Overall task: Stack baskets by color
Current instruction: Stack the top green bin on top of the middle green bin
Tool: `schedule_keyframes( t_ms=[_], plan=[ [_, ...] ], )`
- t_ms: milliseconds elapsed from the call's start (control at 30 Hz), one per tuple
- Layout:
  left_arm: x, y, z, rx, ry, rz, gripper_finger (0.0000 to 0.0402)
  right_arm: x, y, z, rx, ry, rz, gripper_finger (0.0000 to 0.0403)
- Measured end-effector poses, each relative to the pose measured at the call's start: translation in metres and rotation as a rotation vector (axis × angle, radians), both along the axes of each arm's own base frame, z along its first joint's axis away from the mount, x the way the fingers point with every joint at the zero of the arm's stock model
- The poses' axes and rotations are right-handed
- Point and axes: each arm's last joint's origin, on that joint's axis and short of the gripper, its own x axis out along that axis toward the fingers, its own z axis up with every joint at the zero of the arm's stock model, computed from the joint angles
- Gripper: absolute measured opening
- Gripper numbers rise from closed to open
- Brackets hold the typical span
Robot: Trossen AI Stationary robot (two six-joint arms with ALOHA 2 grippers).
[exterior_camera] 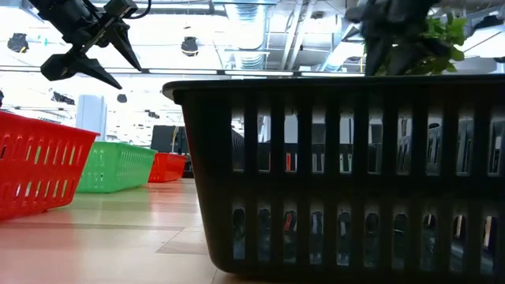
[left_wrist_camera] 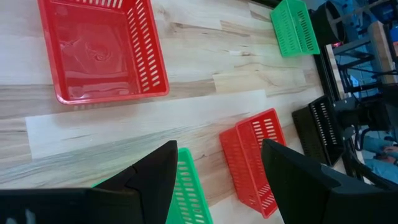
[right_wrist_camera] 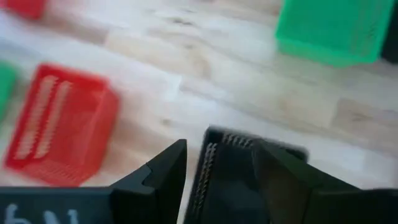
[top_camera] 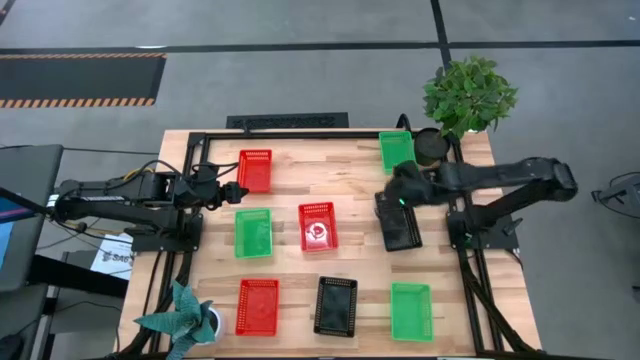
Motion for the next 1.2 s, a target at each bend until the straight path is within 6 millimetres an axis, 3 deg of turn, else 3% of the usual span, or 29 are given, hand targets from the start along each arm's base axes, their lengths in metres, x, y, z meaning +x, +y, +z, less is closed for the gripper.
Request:
schedule_keyframes(
  t_ms=[267,500,733,1000,1100,1200],
  plan=[
    [0.0,0.0,0.0,-0.002,0.002,-0.009,0.022,0.037,-0.066,-0.035,-0.049,0.237,0.023,0.0229],
    [0.0,0.0,0.0,-0.001,0.003,-0.011,0.022,0.047,-0.109,-0.074,-0.022,0.44,0.002,0.023],
    [0.0,0.0,0.0,-0.001,0.003,-0.01,0.022,0.056,-0.134,-0.098,-0.03,0.456,0.011,0.023],
    [0.0,0.0,0.0,-0.004,0.001,-0.005,0.022,0.055,-0.149,-0.122,0.029,0.515,-0.025,0.0227],
    [0.0,0.0,0.0,-0.003,0.001,-0.005,0.022,0.055,-0.152,-0.126,0.042,0.521,-0.043,0.0204],
    [0.0,0.0,0.0,0.001,0.002,-0.003,0.022,0.053,-0.155,-0.128,0.054,0.518,-0.054,0.0158]
  ],
)
